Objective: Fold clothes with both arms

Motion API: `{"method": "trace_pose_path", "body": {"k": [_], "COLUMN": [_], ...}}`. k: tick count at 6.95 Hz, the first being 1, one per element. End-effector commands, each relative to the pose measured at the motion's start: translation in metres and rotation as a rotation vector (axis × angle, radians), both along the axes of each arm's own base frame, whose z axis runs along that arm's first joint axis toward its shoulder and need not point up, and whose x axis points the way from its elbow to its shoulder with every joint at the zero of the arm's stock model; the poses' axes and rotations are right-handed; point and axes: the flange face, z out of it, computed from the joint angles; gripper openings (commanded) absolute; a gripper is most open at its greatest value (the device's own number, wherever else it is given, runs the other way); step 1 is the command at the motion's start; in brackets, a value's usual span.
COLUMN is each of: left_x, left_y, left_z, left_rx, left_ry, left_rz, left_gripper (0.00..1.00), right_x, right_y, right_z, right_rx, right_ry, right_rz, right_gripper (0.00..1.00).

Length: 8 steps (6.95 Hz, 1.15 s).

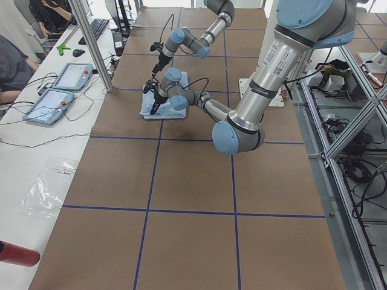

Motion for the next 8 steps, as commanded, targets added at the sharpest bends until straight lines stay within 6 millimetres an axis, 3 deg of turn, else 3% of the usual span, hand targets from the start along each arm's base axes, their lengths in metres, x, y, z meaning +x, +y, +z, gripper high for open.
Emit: {"method": "trace_pose_path", "body": {"k": [1, 2, 3, 4, 5, 7, 8], "left_x": [-0.063, -0.105, -0.15, -0.197, -0.247, -0.366, -0.41], "left_y": [0.005, 0.024, 0.046, 0.077, 0.102, 0.114, 0.132], "left_z": [0.006, 0.019, 0.025, 0.029, 0.044, 0.112, 0.146], "left_rx": [0.068, 0.088, 0.098, 0.124, 0.138, 0.177, 0.147], "left_ry": [-0.006, -0.023, -0.069, -0.128, -0.17, -0.252, -0.272], "left_rz": [0.089, 0.117, 0.159, 0.206, 0.258, 0.35, 0.342], "left_gripper": [1.0, 1.0, 1.0, 1.0, 1.0, 1.0, 1.0], "right_x": [0.016, 0.039, 0.081, 0.147, 0.214, 0.33, 0.388], "right_y": [-0.01, -0.017, -0.011, 0.008, 0.029, 0.065, 0.08], "right_z": [-0.002, 0.002, 0.017, 0.034, 0.052, 0.124, 0.171], "right_rx": [-0.006, -0.022, -0.013, 0.009, 0.017, 0.046, 0.059], "right_ry": [-0.011, -0.013, 0.037, 0.097, 0.131, 0.175, 0.199], "right_rz": [-0.087, -0.13, -0.195, -0.276, -0.366, -0.516, -0.585], "right_gripper": [1.0, 1.0, 1.0, 1.0, 1.0, 1.0, 1.0]}}
